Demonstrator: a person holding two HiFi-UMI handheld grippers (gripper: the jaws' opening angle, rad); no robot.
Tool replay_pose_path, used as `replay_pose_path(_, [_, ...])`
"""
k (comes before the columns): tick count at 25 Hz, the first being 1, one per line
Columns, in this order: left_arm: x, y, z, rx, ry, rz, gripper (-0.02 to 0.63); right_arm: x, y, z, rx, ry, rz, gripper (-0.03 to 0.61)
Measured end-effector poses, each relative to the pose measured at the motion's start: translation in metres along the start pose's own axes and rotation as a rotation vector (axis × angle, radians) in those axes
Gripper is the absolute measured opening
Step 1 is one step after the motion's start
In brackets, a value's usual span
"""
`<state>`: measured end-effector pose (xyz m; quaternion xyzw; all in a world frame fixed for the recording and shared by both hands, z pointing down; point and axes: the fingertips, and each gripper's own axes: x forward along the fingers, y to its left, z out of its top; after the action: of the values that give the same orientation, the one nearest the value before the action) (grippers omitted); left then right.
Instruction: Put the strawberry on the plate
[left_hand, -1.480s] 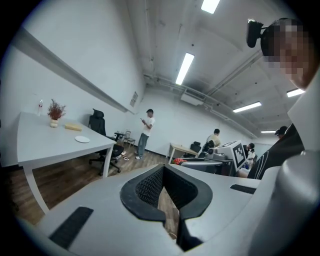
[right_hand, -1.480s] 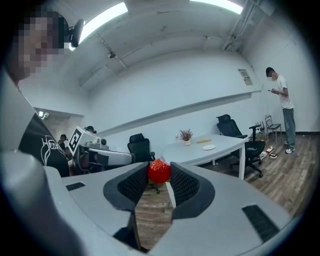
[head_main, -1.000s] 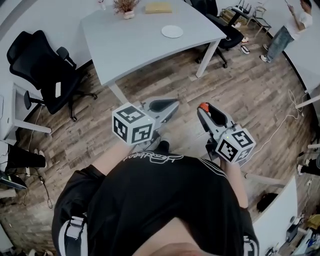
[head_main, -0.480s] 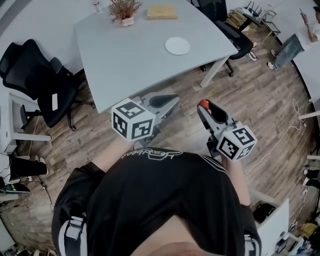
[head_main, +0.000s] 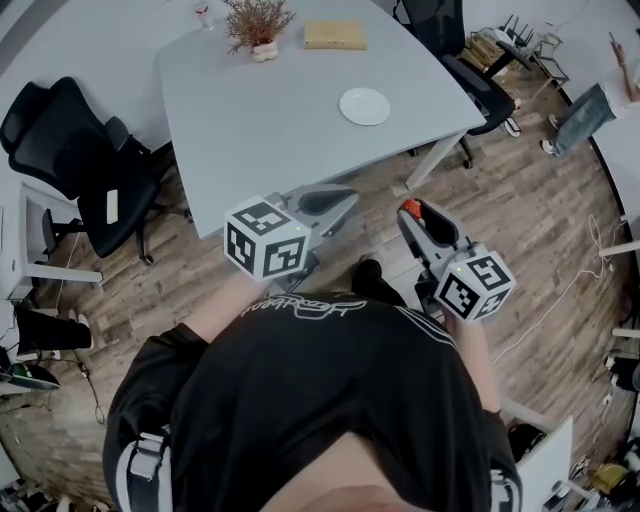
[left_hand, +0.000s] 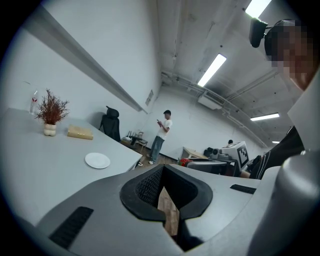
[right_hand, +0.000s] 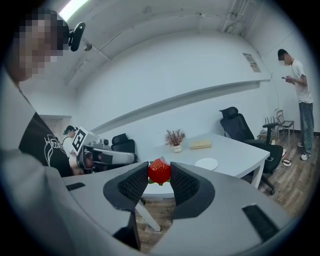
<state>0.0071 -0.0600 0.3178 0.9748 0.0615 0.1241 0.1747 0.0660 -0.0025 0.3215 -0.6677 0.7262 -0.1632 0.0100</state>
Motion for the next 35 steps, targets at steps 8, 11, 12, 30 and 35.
replay_pose_path(8, [0.016, 0.029, 0.0, -0.029, -0.011, 0.053, 0.008, 0.027, -0.028, 0.002, 0.008, 0.007, 0.046, 0.13])
replay_pose_path(11, [0.025, 0.048, 0.007, -0.046, -0.015, 0.072, 0.008, 0.044, -0.041, 0.001, 0.021, 0.026, 0.063, 0.13])
replay_pose_path(12, [0.029, 0.055, 0.01, -0.052, -0.017, 0.08, 0.008, 0.05, -0.048, 0.003, 0.023, 0.033, 0.068, 0.13])
replay_pose_path(30, [0.15, 0.19, 0.044, -0.184, 0.028, 0.145, 0.008, 0.183, -0.193, 0.049, 0.038, 0.129, 0.163, 0.13])
replay_pose_path(35, [0.164, 0.21, 0.047, -0.195, 0.037, 0.162, 0.008, 0.204, -0.21, 0.052, 0.041, 0.148, 0.19, 0.13])
